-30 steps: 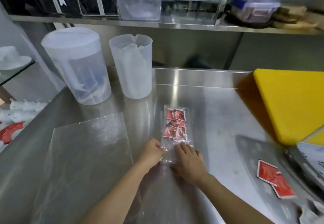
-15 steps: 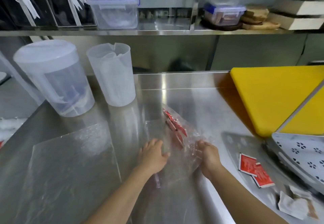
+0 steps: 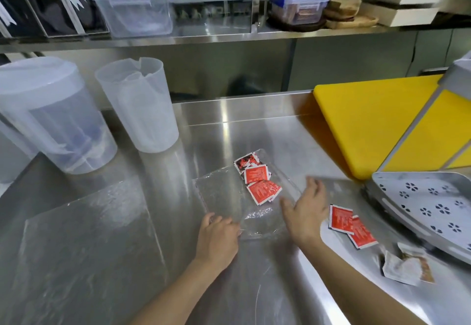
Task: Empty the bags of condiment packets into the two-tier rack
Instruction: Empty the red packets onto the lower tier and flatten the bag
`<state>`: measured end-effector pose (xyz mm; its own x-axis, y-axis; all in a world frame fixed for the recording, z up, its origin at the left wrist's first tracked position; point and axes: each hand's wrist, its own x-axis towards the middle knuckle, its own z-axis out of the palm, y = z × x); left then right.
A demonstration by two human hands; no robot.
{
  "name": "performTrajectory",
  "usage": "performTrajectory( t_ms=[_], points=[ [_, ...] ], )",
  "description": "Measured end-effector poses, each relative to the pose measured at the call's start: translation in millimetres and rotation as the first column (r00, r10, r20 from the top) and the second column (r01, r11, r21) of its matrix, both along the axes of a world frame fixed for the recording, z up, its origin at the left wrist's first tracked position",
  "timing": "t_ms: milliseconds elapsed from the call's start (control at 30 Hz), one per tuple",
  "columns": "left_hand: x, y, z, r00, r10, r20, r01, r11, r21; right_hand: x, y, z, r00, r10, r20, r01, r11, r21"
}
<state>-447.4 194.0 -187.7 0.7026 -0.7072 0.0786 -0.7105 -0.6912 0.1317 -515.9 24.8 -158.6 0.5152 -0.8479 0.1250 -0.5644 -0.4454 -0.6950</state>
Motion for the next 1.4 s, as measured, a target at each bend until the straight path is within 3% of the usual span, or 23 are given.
performTrajectory(
  t_ms=[33,100,167,200,267,333,467,600,667,833,1000,1100,1167,1267,1333,1400],
  points=[
    [1.1,-1.3,2.9,1.000,0.005,-0.018,-0.006,0.999,-0.042,-2.5,3.9,3.3,0.980,0.199,0.014,-0.198,0.979,-0.047],
    [6.8,-5.1,10.7,0.999,-0.002,-0.038,-0.002,0.992,-0.122,-4.8,12.7,9.0,0.824,0.565,-0.041,-0.565,0.825,0.024],
    [13.3,-10.1,25.4,0.999,-0.028,-0.039,0.020,0.980,-0.196,-4.8,19.3,8.7,0.643,0.735,-0.214,-0.739,0.669,0.077],
    [17.0,-12.2,35.3,0.998,-0.041,-0.055,0.027,0.969,-0.244,-3.9,20.5,7.4,0.610,0.734,-0.299,-0.763,0.645,0.029],
    [23.6,-16.4,57.7,0.994,-0.073,-0.082,0.043,0.944,-0.326,-2.7,20.5,9.4,0.686,0.647,-0.334,-0.715,0.685,-0.142],
    [27.9,-20.3,81.9,0.993,-0.097,-0.060,0.070,0.934,-0.351,-1.0,18.7,21.9,0.799,0.555,-0.231,-0.601,0.749,-0.280],
    [34.3,-30.9,138.6,0.993,-0.096,-0.069,0.056,0.895,-0.442,9.9,3.7,69.6,0.859,0.509,-0.055,-0.487,0.780,-0.392],
    [37.8,-44.6,202.1,0.990,-0.098,-0.100,0.023,0.822,-0.569,22.7,-16.8,127.0,0.878,0.475,-0.066,-0.408,0.667,-0.624],
    [39.3,-51.2,228.9,0.990,-0.106,-0.094,0.025,0.784,-0.621,26.9,-24.0,153.8,0.887,0.461,-0.014,-0.351,0.655,-0.669],
    [35.5,-67.9,273.9,0.984,-0.122,0.128,0.177,0.687,-0.705,30.0,-40.9,200.2,0.890,0.449,0.076,-0.303,0.709,-0.637],
    [33.4,-74.3,293.2,0.951,-0.300,0.077,0.298,0.814,-0.499,18.5,-49.9,227.5,0.856,0.459,0.238,-0.320,0.832,-0.454],
    [47.0,-74.5,295.2,0.980,-0.151,0.132,0.201,0.763,-0.614,6.9,-56.7,237.9,0.814,0.477,0.331,-0.363,0.863,-0.351],
    [52.0,-77.0,294.2,0.996,-0.071,0.044,0.081,0.685,-0.724,-3.6,-62.5,242.1,0.734,0.521,0.436,-0.462,0.853,-0.242],
    [58.7,-79.5,286.7,0.959,-0.139,-0.247,-0.104,0.637,-0.764,-19.7,-73.4,247.9,0.618,0.596,0.513,-0.611,0.775,-0.165],
    [62.7,-76.8,279.7,0.922,-0.141,-0.360,-0.162,0.703,-0.692,-28.1,-81.7,253.7,0.585,0.629,0.511,-0.659,0.737,-0.153],
    [67.7,-73.8,275.7,0.950,-0.108,-0.292,-0.072,0.836,-0.544,-34.2,-89.5,256.2,0.606,0.631,0.484,-0.653,0.742,-0.150]
  ],
)
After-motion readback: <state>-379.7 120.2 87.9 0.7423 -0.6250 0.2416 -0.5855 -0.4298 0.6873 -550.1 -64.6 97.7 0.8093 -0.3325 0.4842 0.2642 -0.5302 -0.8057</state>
